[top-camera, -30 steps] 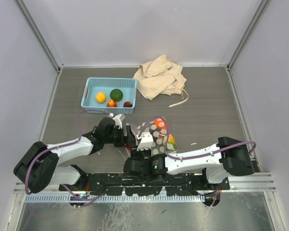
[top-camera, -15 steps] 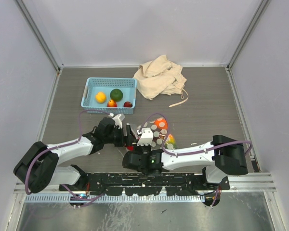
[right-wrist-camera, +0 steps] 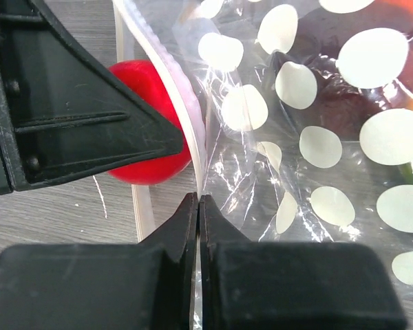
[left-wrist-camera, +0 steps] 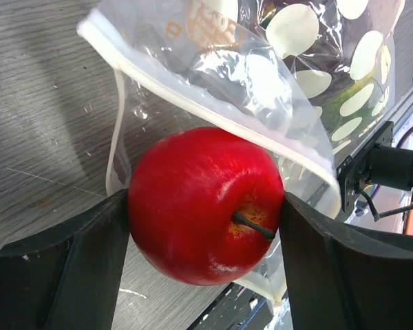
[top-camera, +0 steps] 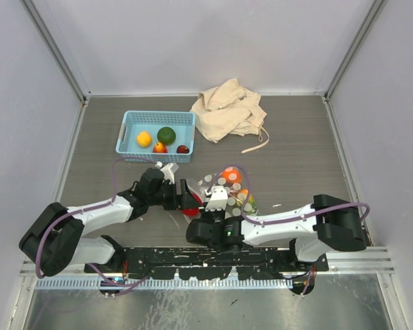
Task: Open the zip-top bag and remove the fake food
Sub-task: Pick up the fake fruit from the zipper food storage bag, then place the fake fruit in the bin.
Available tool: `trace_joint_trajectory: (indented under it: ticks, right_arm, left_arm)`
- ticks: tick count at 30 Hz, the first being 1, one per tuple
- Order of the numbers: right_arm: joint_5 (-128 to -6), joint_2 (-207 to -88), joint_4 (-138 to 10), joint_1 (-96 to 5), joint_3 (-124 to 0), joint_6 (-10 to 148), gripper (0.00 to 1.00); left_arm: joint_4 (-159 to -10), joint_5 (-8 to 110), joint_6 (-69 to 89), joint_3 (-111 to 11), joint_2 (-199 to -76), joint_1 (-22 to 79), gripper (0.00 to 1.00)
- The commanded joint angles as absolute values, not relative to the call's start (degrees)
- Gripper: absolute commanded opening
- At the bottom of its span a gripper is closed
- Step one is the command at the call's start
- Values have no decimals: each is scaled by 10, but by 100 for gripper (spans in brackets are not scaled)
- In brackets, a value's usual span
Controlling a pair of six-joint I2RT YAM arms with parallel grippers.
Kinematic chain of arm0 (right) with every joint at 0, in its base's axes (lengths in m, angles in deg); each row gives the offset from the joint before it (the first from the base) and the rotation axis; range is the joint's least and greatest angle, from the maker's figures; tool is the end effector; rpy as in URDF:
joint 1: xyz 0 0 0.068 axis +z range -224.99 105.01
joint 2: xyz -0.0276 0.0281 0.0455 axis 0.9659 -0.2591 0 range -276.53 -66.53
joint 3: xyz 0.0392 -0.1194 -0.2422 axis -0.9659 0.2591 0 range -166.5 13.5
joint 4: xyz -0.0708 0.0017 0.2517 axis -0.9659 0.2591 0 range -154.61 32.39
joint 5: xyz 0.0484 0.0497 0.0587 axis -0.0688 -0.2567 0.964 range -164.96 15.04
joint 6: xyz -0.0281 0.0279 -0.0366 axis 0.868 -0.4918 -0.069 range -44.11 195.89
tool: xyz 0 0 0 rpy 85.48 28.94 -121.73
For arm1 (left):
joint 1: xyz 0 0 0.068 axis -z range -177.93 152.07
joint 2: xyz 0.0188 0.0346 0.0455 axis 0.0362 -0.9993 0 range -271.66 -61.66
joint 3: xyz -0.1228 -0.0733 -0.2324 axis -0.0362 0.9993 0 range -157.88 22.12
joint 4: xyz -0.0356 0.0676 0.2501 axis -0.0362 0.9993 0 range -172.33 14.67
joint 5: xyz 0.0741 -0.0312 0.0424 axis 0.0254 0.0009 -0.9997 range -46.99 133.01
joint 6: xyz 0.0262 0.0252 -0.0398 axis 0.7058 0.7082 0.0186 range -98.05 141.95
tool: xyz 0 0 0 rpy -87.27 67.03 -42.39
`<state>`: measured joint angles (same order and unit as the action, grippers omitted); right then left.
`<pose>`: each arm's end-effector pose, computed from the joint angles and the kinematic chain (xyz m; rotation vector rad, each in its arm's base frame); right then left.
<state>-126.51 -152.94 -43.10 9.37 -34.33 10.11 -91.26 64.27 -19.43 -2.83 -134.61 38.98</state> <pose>0.0552 0.2762 0.1879 -0.0728 2.1525 0.2853 0.1797 -0.1511 0.1566 0.1231 2.4573 -1.0936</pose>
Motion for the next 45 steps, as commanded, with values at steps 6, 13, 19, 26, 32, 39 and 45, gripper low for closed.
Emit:
trace_joint_trajectory:
  ticks: [6,13,19,26,32,39,45]
  right_arm:
    - [-1292,-1389,-509,81,-256,124,1]
    - [-1283,-1347,-523,60,-217,148,1]
    - [-1278,-1317,-559,50,-193,173,1]
    - [-1270,-1271,-597,38,-168,214,1]
    - [-1265,-1252,-601,30,-160,231,1]
    - [-1259,-1248,-608,27,-151,231,1]
    - [-1252,-1248,-616,22,-145,233,1]
  left_arm:
    - [-981,676,-222,-6,-1290,386,51]
    - [-1049,748,-273,13,-1258,342,51]
    - [-1094,809,-319,6,-1235,289,51]
    - [-1062,867,-317,-27,-1231,163,49]
    - [-1046,851,-312,-86,-1258,84,47]
    - [-984,775,-283,-176,-1322,65,46]
    - [-826,671,-221,-280,-1372,65,47]
